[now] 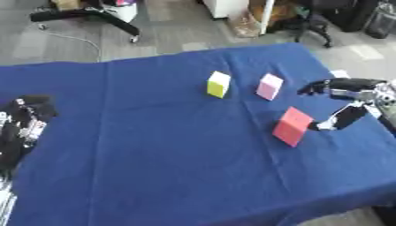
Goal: Pick up the objects with one hand, pass them to the other hand, and then place them into the box on the other side of the table.
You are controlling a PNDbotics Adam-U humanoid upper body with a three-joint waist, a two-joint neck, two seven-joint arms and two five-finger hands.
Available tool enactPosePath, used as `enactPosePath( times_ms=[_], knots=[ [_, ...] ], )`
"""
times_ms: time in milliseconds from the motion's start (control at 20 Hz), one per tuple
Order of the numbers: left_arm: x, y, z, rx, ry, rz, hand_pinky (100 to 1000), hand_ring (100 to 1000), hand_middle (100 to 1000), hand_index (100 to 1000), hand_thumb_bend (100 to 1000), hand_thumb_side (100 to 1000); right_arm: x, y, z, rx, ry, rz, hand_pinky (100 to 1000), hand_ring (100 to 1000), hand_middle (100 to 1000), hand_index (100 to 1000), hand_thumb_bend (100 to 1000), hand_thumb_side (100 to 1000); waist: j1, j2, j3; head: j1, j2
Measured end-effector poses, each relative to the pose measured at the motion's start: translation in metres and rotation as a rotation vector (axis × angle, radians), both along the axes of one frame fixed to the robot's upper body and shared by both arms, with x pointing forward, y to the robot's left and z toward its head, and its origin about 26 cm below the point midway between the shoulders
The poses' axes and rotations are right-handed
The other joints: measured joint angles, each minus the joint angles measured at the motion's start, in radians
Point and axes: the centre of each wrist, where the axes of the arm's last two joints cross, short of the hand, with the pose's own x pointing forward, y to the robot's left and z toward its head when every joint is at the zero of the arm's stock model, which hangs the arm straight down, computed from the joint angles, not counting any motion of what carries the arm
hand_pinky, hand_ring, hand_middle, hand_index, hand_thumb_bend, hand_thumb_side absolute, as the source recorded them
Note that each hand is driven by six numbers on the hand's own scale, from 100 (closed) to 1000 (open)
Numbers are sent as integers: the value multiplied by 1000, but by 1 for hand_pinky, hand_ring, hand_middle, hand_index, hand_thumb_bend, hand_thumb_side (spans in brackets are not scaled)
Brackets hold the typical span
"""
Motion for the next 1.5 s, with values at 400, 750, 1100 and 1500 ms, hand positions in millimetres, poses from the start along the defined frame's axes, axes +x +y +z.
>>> enactPosePath(
  times_ms=[400,750,1100,1500],
  knots=[
    [0,0,0,0,0,0,865,591,672,668,558,627,0,0,3,0,5,-8,876,896,918,990,389,484,0,0,0,0,0],
    [0,0,0,0,0,0,865,592,672,667,557,628,1,1,3,-7,13,-11,875,896,918,989,384,488,0,0,1,0,0],
    [0,0,0,0,0,0,866,592,672,666,556,629,2,2,-3,-6,34,-20,874,895,917,988,379,491,0,0,3,0,0],
    [0,0,0,0,0,0,866,593,672,665,554,629,1,0,-9,-20,52,-31,873,895,917,987,375,491,0,0,4,0,0]
  ],
)
